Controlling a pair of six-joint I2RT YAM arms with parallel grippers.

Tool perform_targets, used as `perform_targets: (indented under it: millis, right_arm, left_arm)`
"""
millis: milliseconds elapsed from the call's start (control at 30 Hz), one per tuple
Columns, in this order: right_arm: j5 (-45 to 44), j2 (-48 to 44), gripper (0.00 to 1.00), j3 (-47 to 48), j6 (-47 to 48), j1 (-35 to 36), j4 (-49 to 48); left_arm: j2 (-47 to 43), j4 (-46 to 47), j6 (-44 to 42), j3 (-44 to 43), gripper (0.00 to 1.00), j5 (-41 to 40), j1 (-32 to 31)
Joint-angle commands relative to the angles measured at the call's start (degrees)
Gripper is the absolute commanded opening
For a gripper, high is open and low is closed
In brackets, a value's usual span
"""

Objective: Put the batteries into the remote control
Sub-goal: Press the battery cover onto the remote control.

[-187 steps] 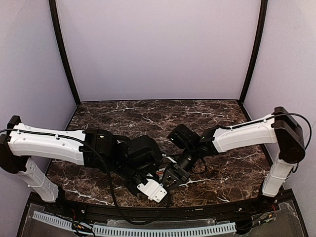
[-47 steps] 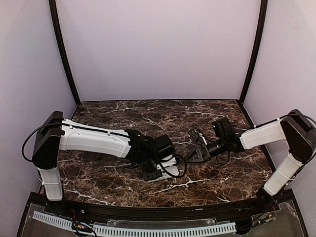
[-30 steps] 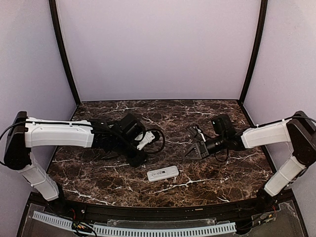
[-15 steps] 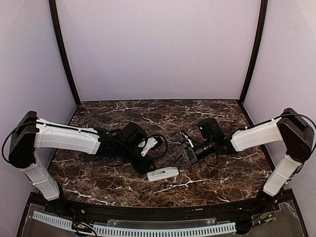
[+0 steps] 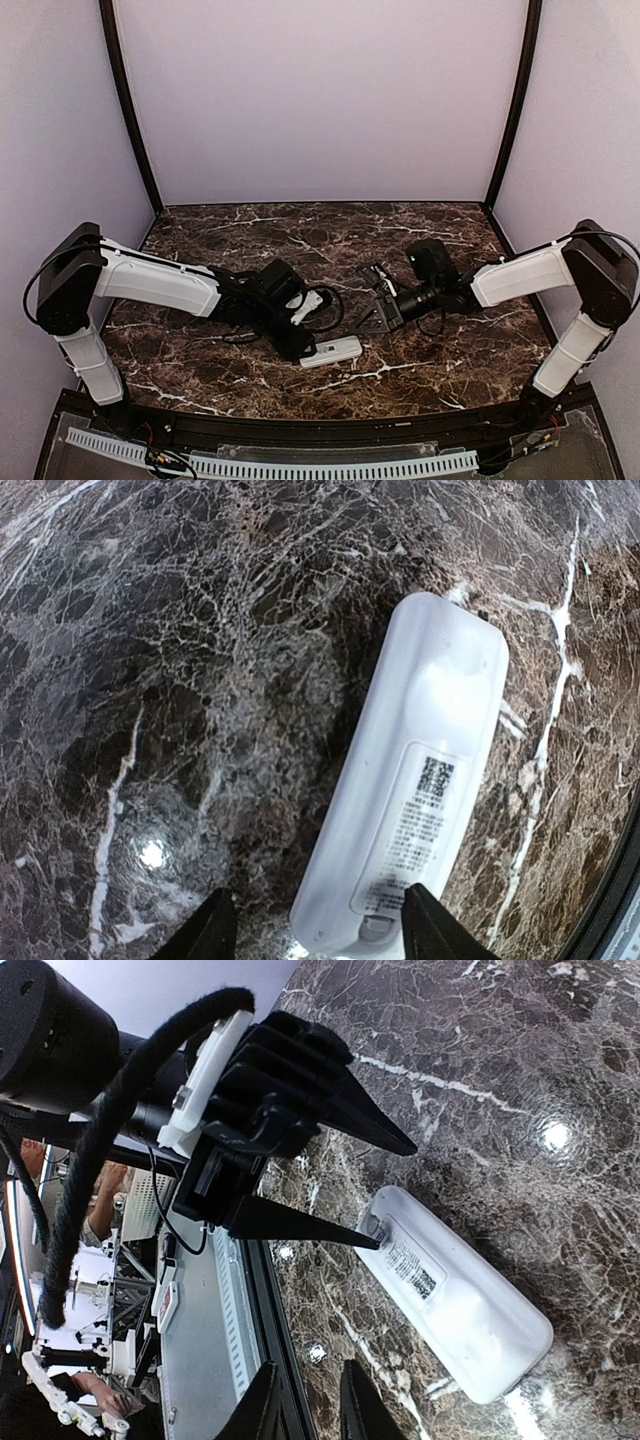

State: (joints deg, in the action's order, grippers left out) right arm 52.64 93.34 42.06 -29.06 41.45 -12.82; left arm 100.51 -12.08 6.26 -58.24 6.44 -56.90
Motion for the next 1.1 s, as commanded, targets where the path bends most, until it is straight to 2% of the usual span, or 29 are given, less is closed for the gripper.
perform_targets:
  millis: [0,367,800,933,1067]
  right_arm:
    - [-0.12,-1.51,0.20,-0.83,-0.64,-0.49,-2.25]
    - [-1.14,0.61,0.12,-2.18,-5.67,1.26,-8.50]
    - [-3.83,4.63,0.10,0.02,-7.00,4.43,-9.65]
    - [-5.05,6.52,0.09,1.84,-6.56,5.73,-8.71]
    - [-6.20,8.37,0.08,4.07,-5.39,6.96,-7.02]
  left_arm:
    - [1.01,-1.59,-0.90,-0.92,0.56,-1.34,-0.56]
    - [2.07,-2.63,0.99,-0.32,0.54,-2.84,-1.11]
    - [-12.18,2.68,7.24,3.50,0.61,-5.70,0.21]
    - [-17.14,6.47,13.97,8.69,0.69,-7.71,0.28]
    - [-21.36,15.62,24.93,16.46,0.74,-8.09,0.19]
